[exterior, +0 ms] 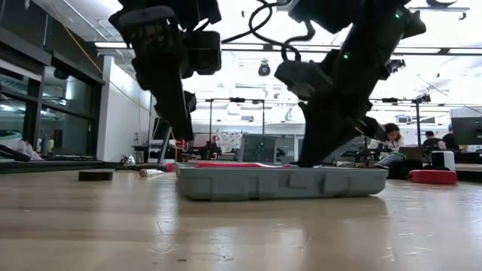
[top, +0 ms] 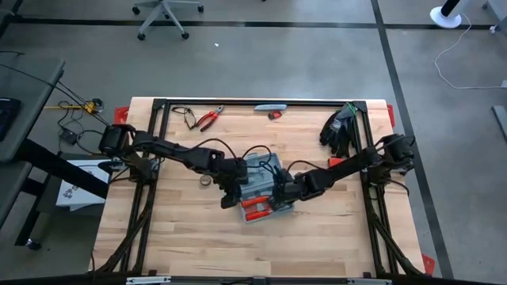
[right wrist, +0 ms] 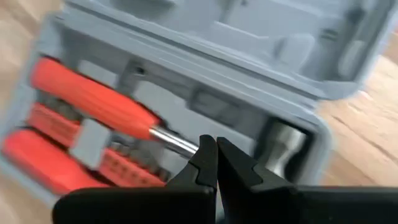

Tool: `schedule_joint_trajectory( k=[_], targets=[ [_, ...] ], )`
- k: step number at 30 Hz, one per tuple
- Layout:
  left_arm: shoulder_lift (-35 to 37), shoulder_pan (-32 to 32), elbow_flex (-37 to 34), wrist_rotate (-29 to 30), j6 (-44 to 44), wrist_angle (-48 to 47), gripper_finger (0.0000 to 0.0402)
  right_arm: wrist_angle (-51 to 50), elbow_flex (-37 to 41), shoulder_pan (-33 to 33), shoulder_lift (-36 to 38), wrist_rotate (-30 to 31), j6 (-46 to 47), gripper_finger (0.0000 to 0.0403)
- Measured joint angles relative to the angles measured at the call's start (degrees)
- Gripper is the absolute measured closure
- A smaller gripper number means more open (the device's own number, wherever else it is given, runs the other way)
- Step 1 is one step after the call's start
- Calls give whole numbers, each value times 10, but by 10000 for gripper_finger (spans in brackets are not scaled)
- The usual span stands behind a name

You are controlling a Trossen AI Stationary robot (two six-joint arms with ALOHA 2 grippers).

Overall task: Prefit tool cases
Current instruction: Put the orange hammer into the gray tool case, then put the transparent screwdriver into the gray tool case

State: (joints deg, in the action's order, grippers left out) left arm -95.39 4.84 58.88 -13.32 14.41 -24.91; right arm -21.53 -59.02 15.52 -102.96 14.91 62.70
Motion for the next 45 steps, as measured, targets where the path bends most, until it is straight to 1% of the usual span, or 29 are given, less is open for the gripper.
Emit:
schedule_joint_trajectory(
  k=[3,6,8,12,15,20,23,26,28,32,36,38,41,45],
  targets=[
    [0,-1,-30,-9,11,31,174,-4,0,-5,0,-4,-11,403],
    [0,-1,-66,-17,42,73,174,-3,0,-5,0,-4,-11,403],
    [5,-1,-85,-19,65,84,174,0,0,-5,0,-4,-10,403],
    [33,1,-106,-16,94,109,174,39,0,-5,1,-4,-14,403],
    [58,1,-115,9,104,105,174,68,-1,-8,1,-5,-26,403],
    [86,-12,-145,61,109,81,174,59,0,-19,2,-5,-39,403],
    [115,-25,-174,66,110,81,174,75,0,-27,6,-12,-56,403],
    [170,-49,-202,66,117,103,174,117,0,-36,16,-22,-82,403],
    [213,-74,-221,84,127,99,174,128,0,-41,22,-23,-95,403],
    [299,-137,-250,103,145,72,174,124,0,-55,31,-17,-109,403],
    [355,-194,-265,129,166,31,174,135,0,-71,32,-23,-124,403],
    [367,-216,-271,137,176,30,174,161,0,-84,32,-54,-147,403],
    [365,-239,-275,141,186,27,174,195,0,-105,32,-98,-180,403],
    [336,-253,-275,153,211,24,174,161,-1,-127,32,-105,-175,403]
  ],
)
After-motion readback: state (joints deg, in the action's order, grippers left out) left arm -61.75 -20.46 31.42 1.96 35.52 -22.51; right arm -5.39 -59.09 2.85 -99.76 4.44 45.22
